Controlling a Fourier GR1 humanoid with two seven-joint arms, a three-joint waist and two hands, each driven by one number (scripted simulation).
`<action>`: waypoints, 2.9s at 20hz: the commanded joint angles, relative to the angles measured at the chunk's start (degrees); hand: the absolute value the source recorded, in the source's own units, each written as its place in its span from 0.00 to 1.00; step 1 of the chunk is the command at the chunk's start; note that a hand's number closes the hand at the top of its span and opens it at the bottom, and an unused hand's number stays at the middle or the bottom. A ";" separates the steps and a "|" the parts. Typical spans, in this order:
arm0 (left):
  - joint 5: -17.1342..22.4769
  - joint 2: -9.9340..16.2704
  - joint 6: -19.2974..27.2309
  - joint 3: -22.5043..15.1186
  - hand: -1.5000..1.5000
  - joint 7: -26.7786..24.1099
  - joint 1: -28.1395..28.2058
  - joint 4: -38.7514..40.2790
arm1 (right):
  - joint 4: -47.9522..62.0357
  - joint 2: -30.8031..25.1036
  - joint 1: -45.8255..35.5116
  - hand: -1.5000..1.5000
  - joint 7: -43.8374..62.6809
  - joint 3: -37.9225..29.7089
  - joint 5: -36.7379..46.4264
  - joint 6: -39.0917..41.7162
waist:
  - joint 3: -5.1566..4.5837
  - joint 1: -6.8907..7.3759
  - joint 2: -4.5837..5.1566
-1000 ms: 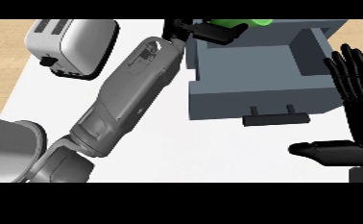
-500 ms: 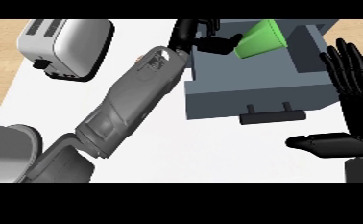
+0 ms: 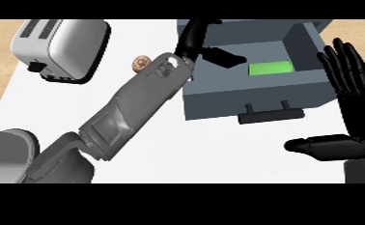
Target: Pick up the cup, place it into the drawer and close the drawer
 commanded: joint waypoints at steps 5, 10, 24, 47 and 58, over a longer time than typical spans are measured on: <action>3.87 0.00 4.24 -0.89 0.00 -6.17 0.34 -3.46 | -0.74 2.12 -0.18 0.00 2.11 0.59 -8.35 3.13 | -0.03 0.45 -0.02; 5.98 0.00 1.63 4.08 0.00 -8.55 -2.66 -4.12 | -4.50 0.08 6.31 1.00 -0.06 0.76 -9.42 8.05 | -0.06 2.84 -0.74; 5.37 8.20 2.04 7.61 0.00 -2.29 8.15 -20.17 | -11.17 -5.37 8.84 1.00 4.47 7.40 10.32 8.21 | -0.11 6.58 -1.59; 7.37 28.76 -8.59 15.99 0.00 0.62 36.91 -49.54 | 30.56 -4.38 -10.88 1.00 -6.28 24.75 54.89 -11.39 | -0.05 8.50 -0.92; 8.82 34.38 -15.57 23.24 0.00 0.80 46.51 -55.30 | 69.43 -1.45 -32.57 1.00 -18.74 15.12 54.45 -19.93 | -0.01 8.10 -0.48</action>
